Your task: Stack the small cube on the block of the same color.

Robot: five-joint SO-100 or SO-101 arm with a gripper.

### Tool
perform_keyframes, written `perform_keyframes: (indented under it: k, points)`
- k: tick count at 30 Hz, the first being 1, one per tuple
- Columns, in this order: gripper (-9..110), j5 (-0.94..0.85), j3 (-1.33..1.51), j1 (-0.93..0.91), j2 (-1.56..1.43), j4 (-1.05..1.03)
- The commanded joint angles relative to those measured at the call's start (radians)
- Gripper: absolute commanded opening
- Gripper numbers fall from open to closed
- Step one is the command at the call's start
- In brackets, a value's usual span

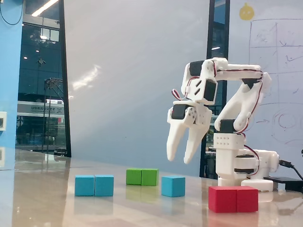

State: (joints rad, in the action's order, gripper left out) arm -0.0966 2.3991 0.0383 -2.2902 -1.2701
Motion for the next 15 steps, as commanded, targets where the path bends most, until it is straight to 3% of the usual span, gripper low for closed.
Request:
perform_keyframes:
  k: [1, 15]
  points:
    - [31, -0.009, 0.003, -0.005, 0.0, 0.029]
    - [33, -0.009, -0.005, -0.005, 0.249, 0.124]
